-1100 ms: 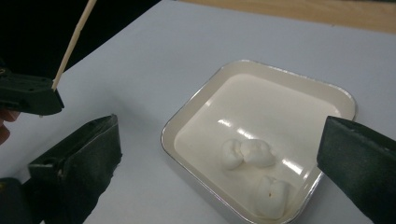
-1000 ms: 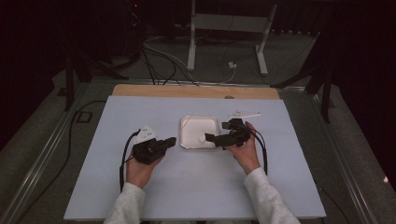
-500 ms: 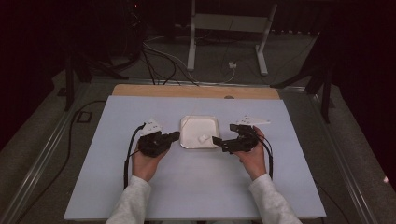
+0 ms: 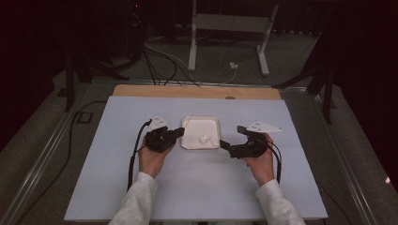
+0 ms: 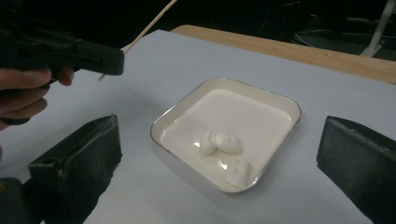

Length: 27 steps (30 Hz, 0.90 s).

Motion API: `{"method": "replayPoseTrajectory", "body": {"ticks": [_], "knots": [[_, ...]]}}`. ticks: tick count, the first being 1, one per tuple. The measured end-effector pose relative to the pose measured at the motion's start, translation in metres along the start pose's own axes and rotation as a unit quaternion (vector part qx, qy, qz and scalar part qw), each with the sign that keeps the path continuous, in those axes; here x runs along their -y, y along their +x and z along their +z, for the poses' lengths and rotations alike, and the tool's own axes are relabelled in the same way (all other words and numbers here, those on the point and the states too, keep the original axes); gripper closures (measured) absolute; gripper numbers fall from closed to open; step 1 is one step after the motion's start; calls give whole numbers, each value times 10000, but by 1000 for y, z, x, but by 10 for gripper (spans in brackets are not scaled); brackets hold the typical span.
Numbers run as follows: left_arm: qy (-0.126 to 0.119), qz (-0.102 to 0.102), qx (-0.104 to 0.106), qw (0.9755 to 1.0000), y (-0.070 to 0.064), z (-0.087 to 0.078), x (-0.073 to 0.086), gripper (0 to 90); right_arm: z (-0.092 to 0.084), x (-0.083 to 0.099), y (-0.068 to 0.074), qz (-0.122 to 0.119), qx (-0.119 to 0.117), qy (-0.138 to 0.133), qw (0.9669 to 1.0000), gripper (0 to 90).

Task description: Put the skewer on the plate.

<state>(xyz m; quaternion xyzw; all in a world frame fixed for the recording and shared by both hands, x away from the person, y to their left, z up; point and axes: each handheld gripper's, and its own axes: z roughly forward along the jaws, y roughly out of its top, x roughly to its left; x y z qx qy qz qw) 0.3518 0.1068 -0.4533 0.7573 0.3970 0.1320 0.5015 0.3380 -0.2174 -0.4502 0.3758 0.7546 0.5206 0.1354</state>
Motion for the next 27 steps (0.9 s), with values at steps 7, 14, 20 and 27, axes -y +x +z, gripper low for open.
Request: {"method": "replayPoseTrajectory", "body": {"ticks": [7, 14, 20, 27], "knots": [[72, 8, -70, 9999, 0, 12, -3, 900, -18, 11, -2, -92, 191, -108, 9997, 0], [99, -140, -179, 9997, 2, 25, -4, 900, -37, 22, -6, -40, 348, -242, 9991, 0], [158, -244, -338, 9990, 4, 35, -2, 900, -53, 32, -9, -48, 463, -310, 9984, 0], [310, -400, -477, 9976, 2, 52, 4, 900, -59, 32, -13, 15, 504, -400, 9979, 0]]}}
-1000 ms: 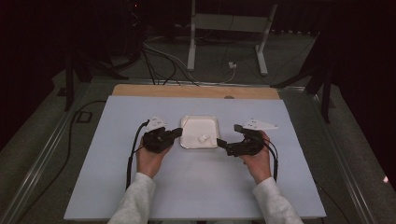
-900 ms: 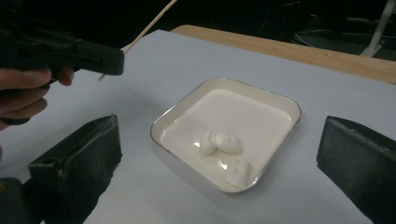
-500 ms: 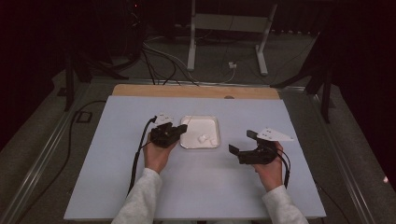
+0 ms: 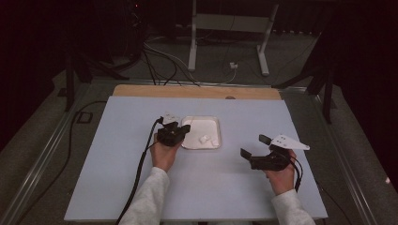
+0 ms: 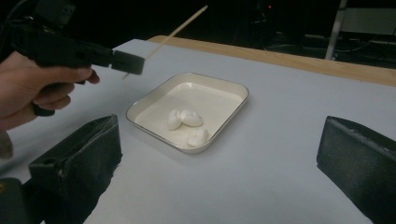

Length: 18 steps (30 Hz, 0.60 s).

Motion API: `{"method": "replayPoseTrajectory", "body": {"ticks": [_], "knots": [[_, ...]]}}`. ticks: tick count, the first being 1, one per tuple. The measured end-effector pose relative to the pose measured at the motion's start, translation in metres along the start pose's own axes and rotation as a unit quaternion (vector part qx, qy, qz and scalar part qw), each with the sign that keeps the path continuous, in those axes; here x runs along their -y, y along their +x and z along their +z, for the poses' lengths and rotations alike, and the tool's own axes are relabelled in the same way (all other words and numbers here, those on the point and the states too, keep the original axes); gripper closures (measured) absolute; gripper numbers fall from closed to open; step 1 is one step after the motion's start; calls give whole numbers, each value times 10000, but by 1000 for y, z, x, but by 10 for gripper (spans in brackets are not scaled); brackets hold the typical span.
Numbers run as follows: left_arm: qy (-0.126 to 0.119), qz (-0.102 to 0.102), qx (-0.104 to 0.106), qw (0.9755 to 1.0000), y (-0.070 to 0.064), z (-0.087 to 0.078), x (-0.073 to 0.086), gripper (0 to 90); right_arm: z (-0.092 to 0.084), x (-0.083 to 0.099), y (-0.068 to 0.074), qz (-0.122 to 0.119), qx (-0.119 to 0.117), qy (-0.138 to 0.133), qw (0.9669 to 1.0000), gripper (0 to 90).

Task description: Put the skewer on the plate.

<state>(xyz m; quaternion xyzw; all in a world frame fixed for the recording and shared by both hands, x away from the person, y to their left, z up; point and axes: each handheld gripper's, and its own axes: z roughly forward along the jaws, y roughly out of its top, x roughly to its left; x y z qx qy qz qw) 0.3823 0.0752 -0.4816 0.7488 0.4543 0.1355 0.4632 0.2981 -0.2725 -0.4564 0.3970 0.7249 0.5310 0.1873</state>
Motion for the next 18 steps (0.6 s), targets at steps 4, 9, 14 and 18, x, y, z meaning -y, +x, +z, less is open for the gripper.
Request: {"method": "replayPoseTrajectory", "body": {"ticks": [4, 9, 14, 18], "knots": [[134, -57, -90, 9999, -5, 11, 5, 900, -1, 0, 0, -6, 9, -23, 10000, 0], [242, -144, -164, 9995, -7, 19, 11, 897, -3, -1, -2, 8, 19, -65, 10000, 0], [344, -306, -284, 9985, -3, 23, 16, 897, -4, 0, -2, 24, 17, -53, 10000, 0], [460, -348, -342, 9977, -2, 26, 19, 898, -3, 0, -2, 15, 17, -43, 10000, 0]]}}
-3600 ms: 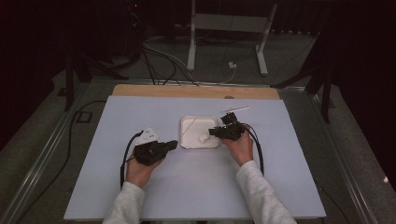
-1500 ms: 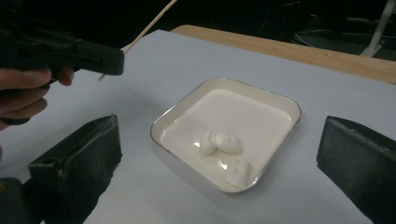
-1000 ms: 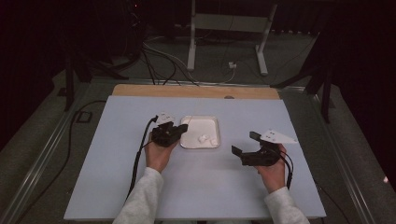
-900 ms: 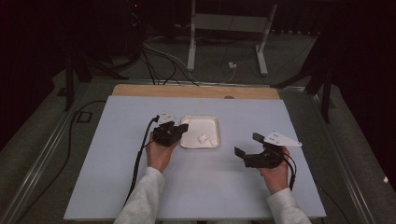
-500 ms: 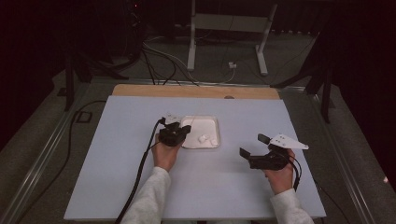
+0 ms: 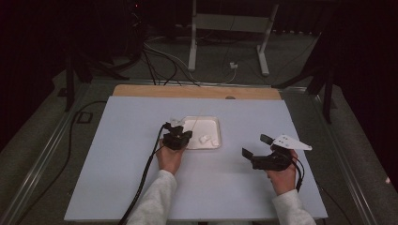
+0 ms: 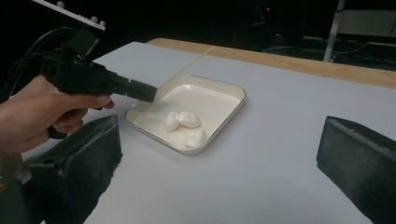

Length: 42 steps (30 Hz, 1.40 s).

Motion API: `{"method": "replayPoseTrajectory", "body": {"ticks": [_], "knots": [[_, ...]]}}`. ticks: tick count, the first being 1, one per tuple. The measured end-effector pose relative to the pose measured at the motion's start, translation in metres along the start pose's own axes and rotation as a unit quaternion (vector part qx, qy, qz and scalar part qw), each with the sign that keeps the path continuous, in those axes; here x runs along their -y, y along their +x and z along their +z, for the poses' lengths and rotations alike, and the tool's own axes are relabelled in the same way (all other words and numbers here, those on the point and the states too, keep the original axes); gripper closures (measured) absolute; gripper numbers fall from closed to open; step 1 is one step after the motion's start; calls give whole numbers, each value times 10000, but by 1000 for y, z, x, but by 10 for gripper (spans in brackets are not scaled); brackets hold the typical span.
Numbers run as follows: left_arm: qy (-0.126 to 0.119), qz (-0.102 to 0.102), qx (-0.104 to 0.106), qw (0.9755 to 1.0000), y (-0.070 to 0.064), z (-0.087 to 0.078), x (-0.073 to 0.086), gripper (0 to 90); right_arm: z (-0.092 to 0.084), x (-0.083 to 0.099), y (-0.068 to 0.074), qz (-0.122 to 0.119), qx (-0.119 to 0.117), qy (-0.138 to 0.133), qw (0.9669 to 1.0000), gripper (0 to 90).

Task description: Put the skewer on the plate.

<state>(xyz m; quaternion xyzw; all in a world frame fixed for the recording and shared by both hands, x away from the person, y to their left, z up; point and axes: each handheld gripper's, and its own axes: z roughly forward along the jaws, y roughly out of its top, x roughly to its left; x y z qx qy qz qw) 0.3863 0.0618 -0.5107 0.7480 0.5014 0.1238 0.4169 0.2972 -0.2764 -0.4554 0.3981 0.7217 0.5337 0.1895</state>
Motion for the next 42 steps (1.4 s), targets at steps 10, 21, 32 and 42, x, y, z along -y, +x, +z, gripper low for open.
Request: {"method": "replayPoseTrajectory", "body": {"ticks": [10, 21, 32, 42], "knots": [[231, -65, -104, 9997, 1, 6, 5, 894, 1, 0, 1, -10, -12, 27, 10000, 0], [-295, -297, 32, 9991, 11, -15, -5, 264, 1, 1, 1, 8, -39, 46, 10000, 0], [-845, -110, 302, 9959, 22, -59, -14, 35, 0, 2, 0, 28, -70, 63, 10000, 0], [-1309, 423, 375, 9898, 31, -112, -7, 8, -2, 4, -1, 15, -122, 85, 9999, 0]]}}
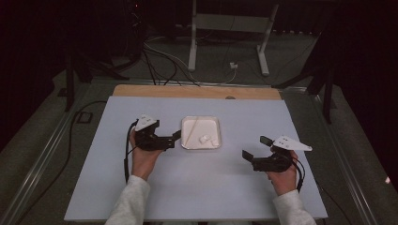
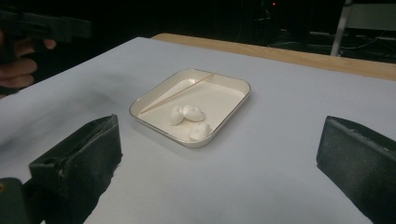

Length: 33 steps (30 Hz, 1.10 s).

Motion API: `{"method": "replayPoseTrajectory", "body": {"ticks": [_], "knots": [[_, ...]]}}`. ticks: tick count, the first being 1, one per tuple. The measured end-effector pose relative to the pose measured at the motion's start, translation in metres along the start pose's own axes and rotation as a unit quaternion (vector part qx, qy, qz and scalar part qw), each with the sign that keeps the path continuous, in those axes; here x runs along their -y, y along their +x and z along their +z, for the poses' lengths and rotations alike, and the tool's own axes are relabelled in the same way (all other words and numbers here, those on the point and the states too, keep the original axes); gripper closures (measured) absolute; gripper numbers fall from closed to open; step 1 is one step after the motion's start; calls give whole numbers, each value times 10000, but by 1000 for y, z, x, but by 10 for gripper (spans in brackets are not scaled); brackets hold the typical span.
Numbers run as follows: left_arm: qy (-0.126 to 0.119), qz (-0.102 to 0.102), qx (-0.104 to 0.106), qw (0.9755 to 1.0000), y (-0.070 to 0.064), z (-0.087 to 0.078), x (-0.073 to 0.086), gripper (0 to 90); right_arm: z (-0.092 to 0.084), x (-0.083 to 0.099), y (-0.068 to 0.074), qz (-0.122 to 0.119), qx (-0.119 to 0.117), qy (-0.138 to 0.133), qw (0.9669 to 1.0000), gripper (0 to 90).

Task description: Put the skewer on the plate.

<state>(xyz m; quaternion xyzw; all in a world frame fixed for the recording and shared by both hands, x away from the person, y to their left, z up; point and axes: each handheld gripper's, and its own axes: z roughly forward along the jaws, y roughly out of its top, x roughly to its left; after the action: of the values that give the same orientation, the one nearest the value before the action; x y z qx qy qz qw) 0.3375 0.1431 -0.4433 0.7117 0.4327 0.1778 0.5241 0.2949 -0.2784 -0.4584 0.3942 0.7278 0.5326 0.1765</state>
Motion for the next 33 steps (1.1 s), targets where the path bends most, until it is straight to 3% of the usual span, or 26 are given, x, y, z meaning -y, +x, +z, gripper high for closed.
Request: {"method": "replayPoseTrajectory", "body": {"ticks": [6, 15, 21, 33], "knots": [[-101, 366, -49, 9993, 9, -32, 8, 8, -2, 2, 0, -25, -48, -14, 10000, 0], [-417, 538, -296, 9972, 23, -70, 23, 9, -9, 9, 0, -32, -106, -105, 9999, 0], [-563, 692, -350, 9954, 28, -85, 36, 9, -15, 14, -2, -62, -161, -174, 9997, 0], [-695, 679, -563, 9937, 35, -106, 54, 9, -29, 22, -9, -55, -53, -383, 9992, 0]]}}
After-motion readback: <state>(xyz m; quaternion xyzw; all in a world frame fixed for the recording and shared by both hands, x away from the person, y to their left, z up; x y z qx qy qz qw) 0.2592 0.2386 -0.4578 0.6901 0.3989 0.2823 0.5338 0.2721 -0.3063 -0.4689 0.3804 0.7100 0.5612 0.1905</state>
